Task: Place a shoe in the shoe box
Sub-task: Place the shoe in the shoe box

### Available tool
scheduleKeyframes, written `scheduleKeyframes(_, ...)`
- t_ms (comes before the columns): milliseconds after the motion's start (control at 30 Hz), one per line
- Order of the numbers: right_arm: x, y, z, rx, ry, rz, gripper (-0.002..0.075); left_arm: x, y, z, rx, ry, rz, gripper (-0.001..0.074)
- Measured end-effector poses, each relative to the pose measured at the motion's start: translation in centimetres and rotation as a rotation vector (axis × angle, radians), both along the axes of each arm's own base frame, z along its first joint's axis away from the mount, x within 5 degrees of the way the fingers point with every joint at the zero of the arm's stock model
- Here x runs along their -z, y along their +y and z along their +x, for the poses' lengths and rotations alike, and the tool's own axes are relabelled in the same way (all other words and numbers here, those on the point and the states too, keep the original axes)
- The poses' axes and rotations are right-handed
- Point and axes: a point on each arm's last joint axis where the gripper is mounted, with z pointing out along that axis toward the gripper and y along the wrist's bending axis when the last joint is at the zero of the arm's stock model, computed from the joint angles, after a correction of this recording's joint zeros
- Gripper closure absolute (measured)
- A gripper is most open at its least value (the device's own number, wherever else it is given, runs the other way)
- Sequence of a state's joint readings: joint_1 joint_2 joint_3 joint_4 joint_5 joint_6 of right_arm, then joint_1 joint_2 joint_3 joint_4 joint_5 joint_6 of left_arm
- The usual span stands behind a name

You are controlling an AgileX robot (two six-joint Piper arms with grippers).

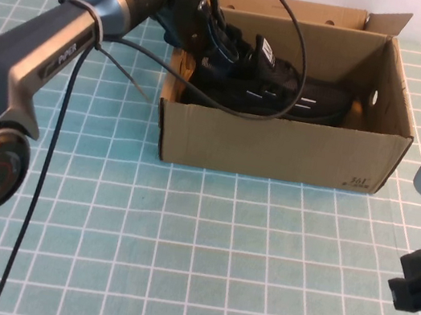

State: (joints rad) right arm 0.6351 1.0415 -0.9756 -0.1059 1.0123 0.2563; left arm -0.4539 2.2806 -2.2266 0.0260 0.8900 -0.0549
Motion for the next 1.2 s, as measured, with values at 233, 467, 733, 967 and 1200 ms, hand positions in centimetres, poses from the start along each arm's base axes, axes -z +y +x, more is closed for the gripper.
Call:
scheduleKeyframes(233, -0.1, 0.1, 0.1, -0.004, -0.016, 0.009, 0.0731, -0.1, 0.3, -0.2, -0.010, 0.031, 0.039, 0.0344)
scheduleKeyframes(467, -0.1, 0.1, 0.1, -0.006, -0.017, 0.008, 0.0731, 1.3, 0.3, 0.2, -0.026, 0.053, 0.057, 0.0364)
scheduleKeyframes(733, -0.1, 0.1, 0.1, -0.006, -0.015, 0.011, 0.0731, 1.8, 0.2, 0.4, -0.034, 0.061, 0.049, 0.0424)
scheduleKeyframes(967, -0.1, 0.1, 0.1, -0.008, -0.015, 0.010, 0.0731, 2.0, 0.0, 0.7, -0.032, 0.032, 0.039, 0.0570)
scheduleKeyframes(1200, -0.1, 0.1, 0.1, -0.008, -0.013, 0.013, 0.0731, 2.4, -0.1, 0.9, -0.032, 0.023, 0.033, 0.0605)
